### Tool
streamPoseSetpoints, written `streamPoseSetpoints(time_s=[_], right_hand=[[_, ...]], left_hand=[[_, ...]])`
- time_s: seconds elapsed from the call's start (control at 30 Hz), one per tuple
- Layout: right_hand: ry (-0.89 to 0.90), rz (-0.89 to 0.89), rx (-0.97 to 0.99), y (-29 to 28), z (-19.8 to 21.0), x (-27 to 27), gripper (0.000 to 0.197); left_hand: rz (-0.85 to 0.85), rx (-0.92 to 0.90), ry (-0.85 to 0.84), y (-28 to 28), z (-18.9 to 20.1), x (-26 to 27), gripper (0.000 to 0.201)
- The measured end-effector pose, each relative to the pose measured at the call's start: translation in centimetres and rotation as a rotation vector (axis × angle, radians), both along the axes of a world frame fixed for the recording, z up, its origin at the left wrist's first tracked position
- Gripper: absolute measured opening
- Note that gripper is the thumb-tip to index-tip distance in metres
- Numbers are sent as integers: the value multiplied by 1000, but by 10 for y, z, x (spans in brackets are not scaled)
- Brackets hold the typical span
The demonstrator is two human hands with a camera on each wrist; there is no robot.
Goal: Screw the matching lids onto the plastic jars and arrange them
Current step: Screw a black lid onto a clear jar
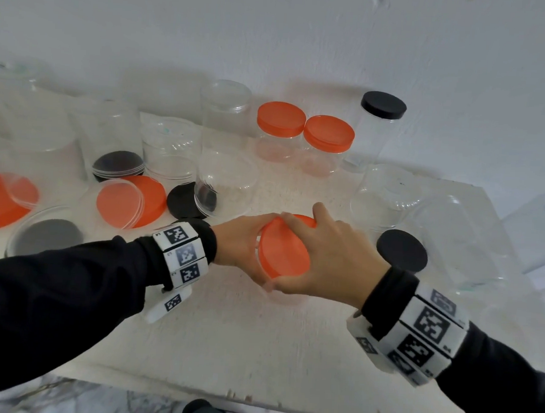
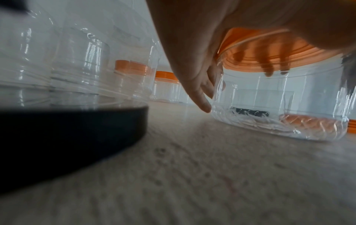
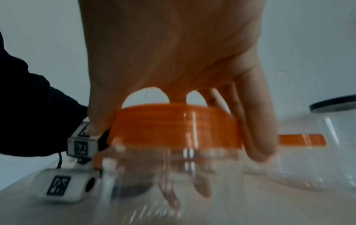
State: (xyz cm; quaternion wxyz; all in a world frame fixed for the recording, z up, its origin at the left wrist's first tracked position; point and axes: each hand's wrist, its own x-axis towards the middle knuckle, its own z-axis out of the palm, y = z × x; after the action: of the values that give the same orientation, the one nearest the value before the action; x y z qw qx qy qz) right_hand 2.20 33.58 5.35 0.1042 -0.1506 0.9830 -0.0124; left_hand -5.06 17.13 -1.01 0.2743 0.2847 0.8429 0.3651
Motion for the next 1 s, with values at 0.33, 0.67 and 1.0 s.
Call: streamPoseSetpoints(time_s=[0.33, 0.67, 1.0], right_hand=[[-265, 288, 109, 4, 28, -25, 97], [-92, 264, 97, 1, 22, -20, 96], [17, 87, 77, -8, 12, -6, 91]], left_hand=[[-29, 80, -101, -2, -3, -3, 95], [-27, 59, -75, -2, -3, -2, 94], [-28, 33, -27, 1, 1, 1, 82]])
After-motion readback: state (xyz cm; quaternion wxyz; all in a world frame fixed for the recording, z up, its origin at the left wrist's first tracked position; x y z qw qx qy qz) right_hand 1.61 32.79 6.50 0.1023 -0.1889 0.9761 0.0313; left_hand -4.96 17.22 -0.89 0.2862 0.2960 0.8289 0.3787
